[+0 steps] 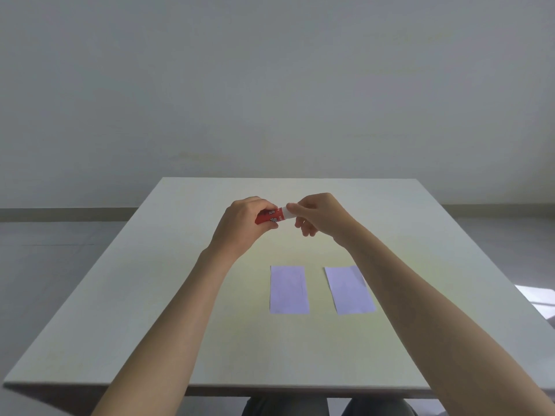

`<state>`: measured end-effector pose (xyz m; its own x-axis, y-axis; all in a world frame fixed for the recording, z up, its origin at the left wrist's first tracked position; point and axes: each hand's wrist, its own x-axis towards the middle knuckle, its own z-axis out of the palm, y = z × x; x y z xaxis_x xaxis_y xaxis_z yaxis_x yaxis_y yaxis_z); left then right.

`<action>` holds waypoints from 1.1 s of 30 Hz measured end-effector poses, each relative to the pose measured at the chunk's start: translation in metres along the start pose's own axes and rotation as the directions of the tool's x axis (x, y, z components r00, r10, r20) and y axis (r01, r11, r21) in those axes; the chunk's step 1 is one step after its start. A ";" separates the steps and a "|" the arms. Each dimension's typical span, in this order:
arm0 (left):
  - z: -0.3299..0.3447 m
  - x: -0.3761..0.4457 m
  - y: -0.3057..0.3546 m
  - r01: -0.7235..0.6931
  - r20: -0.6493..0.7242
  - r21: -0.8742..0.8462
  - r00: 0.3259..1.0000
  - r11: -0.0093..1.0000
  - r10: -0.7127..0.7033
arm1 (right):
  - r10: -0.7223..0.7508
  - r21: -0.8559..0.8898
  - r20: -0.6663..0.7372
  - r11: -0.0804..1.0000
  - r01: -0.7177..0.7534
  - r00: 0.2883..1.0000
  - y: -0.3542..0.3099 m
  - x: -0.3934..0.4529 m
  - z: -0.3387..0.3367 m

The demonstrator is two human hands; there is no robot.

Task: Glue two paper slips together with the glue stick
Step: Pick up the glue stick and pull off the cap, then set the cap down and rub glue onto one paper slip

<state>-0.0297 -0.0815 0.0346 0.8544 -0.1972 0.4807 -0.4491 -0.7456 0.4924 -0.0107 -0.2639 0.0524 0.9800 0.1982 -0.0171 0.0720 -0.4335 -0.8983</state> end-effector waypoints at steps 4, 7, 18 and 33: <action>0.001 -0.001 -0.003 0.010 0.007 -0.001 1.000 1.000 -0.010 | -0.079 0.038 0.028 0.996 0.077 0.997 0.004 -0.002 -0.006; 0.003 -0.002 -0.006 0.026 0.002 -0.011 1.000 1.000 -0.026 | -0.096 0.062 0.007 0.994 0.095 0.995 0.007 -0.004 -0.014; 0.014 -0.008 -0.020 0.111 -0.037 -0.137 0.992 0.984 -0.118 | 0.098 -0.226 -0.362 0.956 -0.189 0.927 0.093 0.002 -0.065; 0.035 -0.018 -0.028 0.268 -0.004 -0.409 0.955 0.872 -0.295 | 0.145 -0.500 -0.430 0.783 -0.369 0.891 0.157 -0.010 -0.067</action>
<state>-0.0228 -0.0792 -0.0132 0.9478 0.0344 0.3169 -0.2698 -0.4427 0.8551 0.0031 -0.3929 -0.0591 0.9635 -0.2640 0.0437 -0.2120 -0.8526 -0.4777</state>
